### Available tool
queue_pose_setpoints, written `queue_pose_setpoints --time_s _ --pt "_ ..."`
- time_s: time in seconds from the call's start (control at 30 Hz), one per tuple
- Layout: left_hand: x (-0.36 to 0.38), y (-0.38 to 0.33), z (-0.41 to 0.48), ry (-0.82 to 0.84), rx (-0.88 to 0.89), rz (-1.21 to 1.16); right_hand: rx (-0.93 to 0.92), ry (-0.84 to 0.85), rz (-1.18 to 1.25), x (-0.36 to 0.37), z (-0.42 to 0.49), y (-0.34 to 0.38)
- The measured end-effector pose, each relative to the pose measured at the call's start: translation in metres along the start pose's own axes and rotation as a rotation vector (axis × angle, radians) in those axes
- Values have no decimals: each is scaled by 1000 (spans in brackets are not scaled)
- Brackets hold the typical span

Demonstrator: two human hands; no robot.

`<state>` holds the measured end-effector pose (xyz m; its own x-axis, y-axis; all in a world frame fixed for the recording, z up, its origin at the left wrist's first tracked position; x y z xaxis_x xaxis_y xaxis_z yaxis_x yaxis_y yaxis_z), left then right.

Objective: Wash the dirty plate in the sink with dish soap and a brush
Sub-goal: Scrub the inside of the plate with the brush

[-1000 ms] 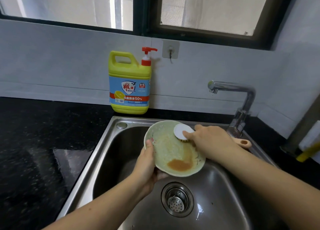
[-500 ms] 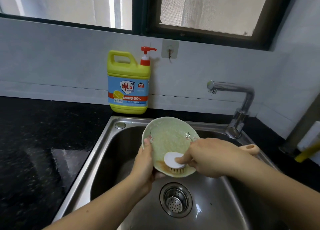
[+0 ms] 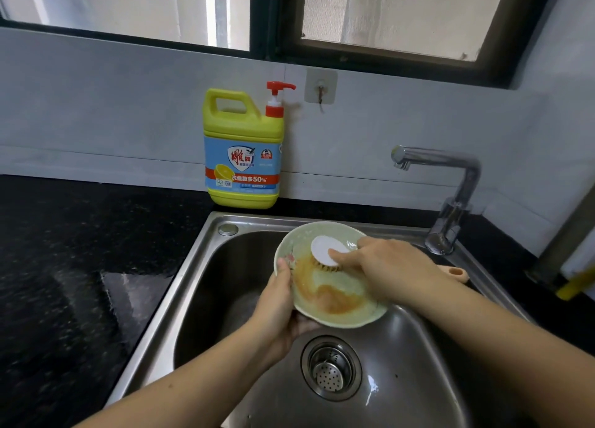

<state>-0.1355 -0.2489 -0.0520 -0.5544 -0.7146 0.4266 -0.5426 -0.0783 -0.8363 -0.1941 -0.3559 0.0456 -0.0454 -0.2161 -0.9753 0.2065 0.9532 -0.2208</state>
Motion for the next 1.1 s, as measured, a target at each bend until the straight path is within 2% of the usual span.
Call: queue_pose_setpoints --time_s 0.1,0.2,0.47,0.63,0.73,0.93,1.1 --pt "0 -2 -1 0 23 -7 -140 42 60 7 -14 12" --pt "1 -5 -2 -4 44 -13 -183 79 137 7 -27 5" --pt "3 -7 -3 18 74 13 78 -103 43 11 -20 -27" --pt "0 -5 1 4 70 13 -111 -6 36 16 -26 8" --pt "0 -2 2 -3 48 16 -163 -12 30 10 -25 24" --pt "3 1 -1 28 18 8 -23 -79 -23 1 -2 27" --pt "5 -1 -2 48 37 23 101 -88 -101 -2 -2 -1"
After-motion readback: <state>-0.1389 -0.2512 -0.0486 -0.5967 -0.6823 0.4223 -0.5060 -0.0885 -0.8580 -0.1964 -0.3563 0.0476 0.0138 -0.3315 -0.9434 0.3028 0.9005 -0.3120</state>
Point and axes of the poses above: each hand's wrist, its own z-axis towards the middle knuckle, its own x-axis out of the palm, y = z × x, the point moved 7 cm from there along z, towards the middle knuckle, and after that the axes turned 3 degrees about z, right-handed, at the moved point
